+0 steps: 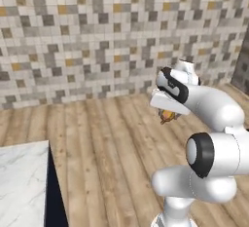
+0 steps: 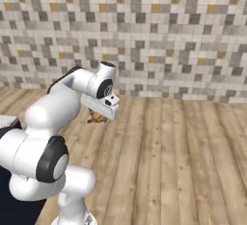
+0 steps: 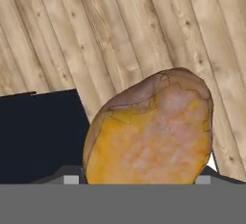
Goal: Take the chicken drumsticks from the pan and place one on each plate on the dining counter.
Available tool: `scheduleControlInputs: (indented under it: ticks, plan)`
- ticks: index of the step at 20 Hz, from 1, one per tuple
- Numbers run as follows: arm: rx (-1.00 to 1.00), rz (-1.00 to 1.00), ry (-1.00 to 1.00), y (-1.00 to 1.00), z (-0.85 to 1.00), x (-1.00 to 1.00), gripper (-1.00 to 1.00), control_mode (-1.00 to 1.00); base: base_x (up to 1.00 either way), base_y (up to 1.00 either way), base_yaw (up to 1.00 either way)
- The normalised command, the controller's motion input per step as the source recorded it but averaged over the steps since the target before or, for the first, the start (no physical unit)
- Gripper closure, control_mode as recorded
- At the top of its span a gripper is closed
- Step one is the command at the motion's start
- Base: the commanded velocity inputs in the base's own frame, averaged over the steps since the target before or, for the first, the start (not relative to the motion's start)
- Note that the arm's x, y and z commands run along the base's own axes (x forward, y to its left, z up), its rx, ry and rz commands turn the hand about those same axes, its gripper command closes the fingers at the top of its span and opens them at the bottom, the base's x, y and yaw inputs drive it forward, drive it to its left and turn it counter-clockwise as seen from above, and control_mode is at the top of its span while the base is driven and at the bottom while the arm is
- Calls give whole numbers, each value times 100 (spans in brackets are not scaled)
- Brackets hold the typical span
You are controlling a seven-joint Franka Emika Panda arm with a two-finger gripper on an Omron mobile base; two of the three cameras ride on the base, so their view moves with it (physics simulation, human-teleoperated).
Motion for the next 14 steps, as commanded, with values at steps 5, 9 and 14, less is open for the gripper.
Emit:
scheduleControlInputs:
  ticks: [5,9,14]
  plan:
    - [0,0,0,0,0,0,100,100,100,0,31]
    - [0,0,0,0,0,0,100,100,100,0,32]
    - [0,0,0,0,0,0,100,100,100,0,35]
